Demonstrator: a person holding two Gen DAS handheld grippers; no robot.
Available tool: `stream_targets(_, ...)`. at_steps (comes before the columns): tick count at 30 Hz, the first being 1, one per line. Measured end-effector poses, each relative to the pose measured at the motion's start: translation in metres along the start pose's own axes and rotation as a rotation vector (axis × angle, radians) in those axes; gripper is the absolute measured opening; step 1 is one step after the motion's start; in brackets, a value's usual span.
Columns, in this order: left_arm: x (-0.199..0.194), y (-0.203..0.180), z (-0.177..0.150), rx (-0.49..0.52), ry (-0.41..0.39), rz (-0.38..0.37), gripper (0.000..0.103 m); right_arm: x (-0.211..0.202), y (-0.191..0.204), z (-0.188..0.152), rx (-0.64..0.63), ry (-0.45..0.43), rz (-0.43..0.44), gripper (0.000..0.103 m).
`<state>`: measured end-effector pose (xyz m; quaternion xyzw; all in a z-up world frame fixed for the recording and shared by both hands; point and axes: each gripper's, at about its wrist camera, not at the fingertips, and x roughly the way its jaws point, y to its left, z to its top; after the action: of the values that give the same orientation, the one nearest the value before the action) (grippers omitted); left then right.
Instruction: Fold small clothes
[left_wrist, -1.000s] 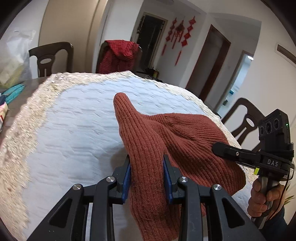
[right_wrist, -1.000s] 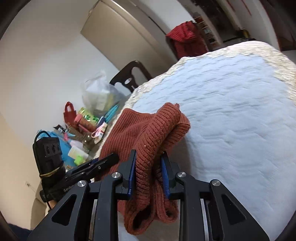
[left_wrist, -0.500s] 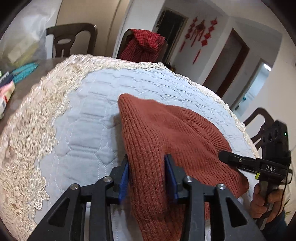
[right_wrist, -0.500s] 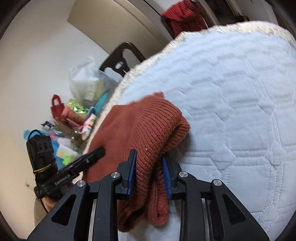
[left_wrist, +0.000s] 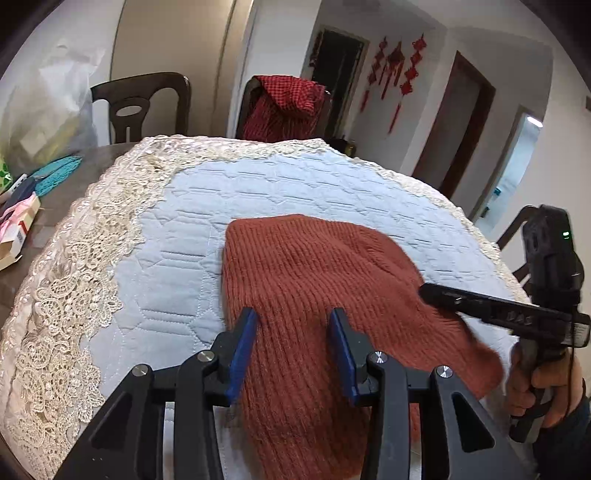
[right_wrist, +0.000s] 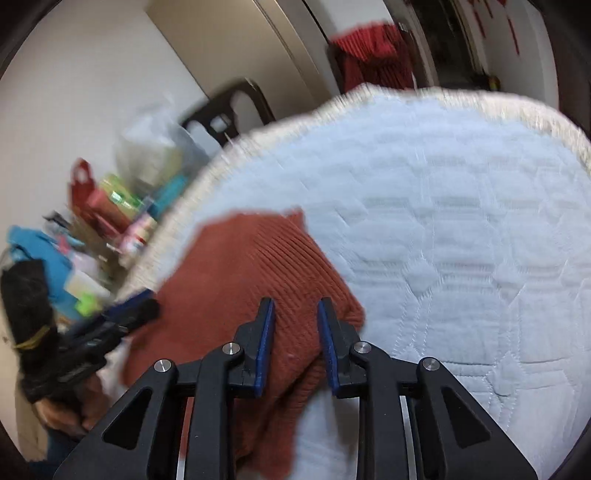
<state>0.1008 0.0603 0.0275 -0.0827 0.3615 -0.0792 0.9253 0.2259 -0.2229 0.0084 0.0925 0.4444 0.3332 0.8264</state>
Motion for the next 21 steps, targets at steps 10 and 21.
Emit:
stream_targets(10,-0.056,-0.016,-0.035,-0.007,-0.045,-0.043,0.043,-0.057,0.047,-0.035,-0.175,-0.060,0.004,0.025)
stream_targets(21,-0.041,-0.027,-0.050,0.018,0.016,0.048,0.043,-0.034,0.039,-0.057,-0.194,0.018,-0.075,0.025)
